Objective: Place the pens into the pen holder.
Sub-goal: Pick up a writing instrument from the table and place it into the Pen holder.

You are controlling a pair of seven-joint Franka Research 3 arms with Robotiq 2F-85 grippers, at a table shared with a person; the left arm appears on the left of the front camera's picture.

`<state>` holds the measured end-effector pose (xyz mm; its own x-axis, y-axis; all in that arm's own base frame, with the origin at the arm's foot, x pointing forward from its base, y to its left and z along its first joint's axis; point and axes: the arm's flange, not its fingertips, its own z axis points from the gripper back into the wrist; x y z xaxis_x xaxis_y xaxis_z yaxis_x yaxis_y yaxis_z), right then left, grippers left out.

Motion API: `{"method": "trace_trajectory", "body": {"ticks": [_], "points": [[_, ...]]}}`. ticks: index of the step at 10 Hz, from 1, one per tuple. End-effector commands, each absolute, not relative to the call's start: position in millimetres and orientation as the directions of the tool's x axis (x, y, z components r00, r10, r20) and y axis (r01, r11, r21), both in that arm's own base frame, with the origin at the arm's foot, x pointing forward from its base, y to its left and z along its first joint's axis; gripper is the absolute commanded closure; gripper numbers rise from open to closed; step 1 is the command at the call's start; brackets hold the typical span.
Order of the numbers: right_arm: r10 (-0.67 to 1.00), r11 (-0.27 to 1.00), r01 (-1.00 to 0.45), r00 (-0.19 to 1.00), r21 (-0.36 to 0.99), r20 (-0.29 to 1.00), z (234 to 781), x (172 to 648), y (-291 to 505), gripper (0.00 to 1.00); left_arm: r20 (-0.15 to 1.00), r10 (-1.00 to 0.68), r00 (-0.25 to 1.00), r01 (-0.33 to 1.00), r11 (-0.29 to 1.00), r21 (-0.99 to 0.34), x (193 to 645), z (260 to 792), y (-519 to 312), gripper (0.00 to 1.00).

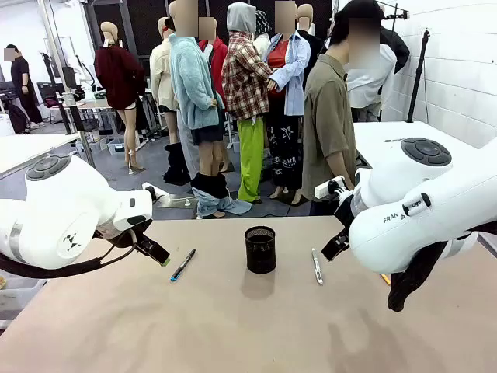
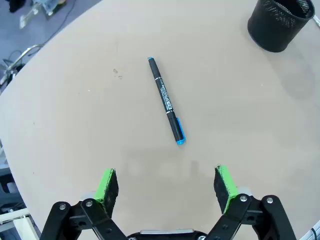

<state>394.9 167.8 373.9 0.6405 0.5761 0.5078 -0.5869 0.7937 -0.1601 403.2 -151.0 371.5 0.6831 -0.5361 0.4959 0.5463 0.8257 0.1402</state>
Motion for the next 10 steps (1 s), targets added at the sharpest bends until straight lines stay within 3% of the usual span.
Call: {"method": "trace_trajectory", "body": {"ticks": [1, 9, 10], "points": [[0.576, 0.794, -0.587, 0.641, -0.16, 0.508, 373.9, 394.9, 167.8, 0.0, 0.496, -0.536, 0.683, 0.546, 0.826, 0.14, 403.1, 371.5, -151.0, 0.0], [0.577, 0.793, -0.587, 0.64, -0.161, 0.508, 373.9, 394.9, 167.9, 0.0, 0.496, -0.536, 0.683, 0.546, 0.826, 0.14, 403.1, 371.5, -151.0, 0.0], [0.539, 0.833, -0.526, 0.705, -0.169, 0.461, 379.3, 406.8, 157.7, 0.0, 0.496, -0.536, 0.683, 0.546, 0.826, 0.14, 403.1, 371.5, -151.0, 0.0]]}}
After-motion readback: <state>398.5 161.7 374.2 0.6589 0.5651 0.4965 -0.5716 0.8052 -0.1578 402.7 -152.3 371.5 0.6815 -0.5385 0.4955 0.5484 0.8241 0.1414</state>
